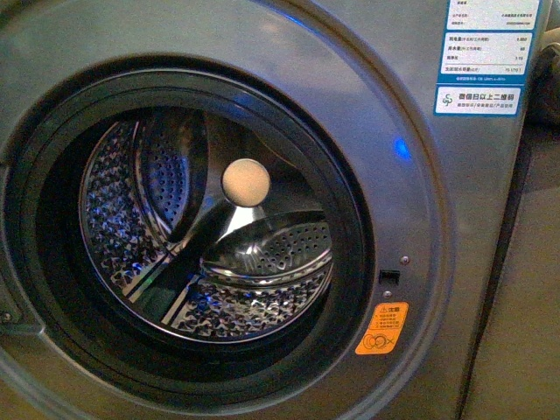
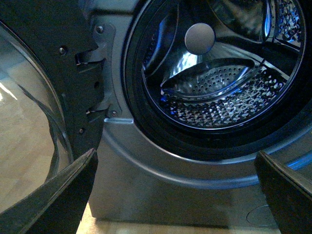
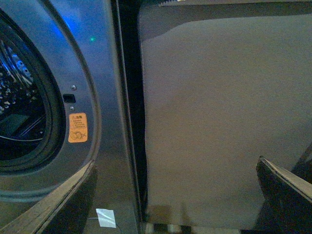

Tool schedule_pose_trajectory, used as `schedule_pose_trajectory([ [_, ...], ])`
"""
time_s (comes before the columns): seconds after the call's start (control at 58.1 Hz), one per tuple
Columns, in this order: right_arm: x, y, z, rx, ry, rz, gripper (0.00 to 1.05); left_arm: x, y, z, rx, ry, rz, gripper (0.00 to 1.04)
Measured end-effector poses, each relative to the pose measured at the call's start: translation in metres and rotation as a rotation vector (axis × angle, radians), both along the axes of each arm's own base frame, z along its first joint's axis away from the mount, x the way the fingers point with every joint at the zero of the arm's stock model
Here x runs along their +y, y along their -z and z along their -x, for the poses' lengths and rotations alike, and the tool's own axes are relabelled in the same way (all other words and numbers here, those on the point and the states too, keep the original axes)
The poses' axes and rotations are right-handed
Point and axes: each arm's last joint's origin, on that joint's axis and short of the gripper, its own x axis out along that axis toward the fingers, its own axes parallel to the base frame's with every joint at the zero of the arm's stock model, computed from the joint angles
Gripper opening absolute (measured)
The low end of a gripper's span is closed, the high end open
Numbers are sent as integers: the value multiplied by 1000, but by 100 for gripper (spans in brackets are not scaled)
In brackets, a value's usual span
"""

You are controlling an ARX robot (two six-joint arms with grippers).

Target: Put clothes into washing machine

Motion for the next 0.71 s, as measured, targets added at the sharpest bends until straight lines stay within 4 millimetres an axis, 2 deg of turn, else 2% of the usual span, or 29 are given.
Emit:
schedule_pose_trajectory([
  [0.705, 0, 0, 0, 0, 0, 0, 97, 0, 0, 0, 0, 0, 0, 98],
])
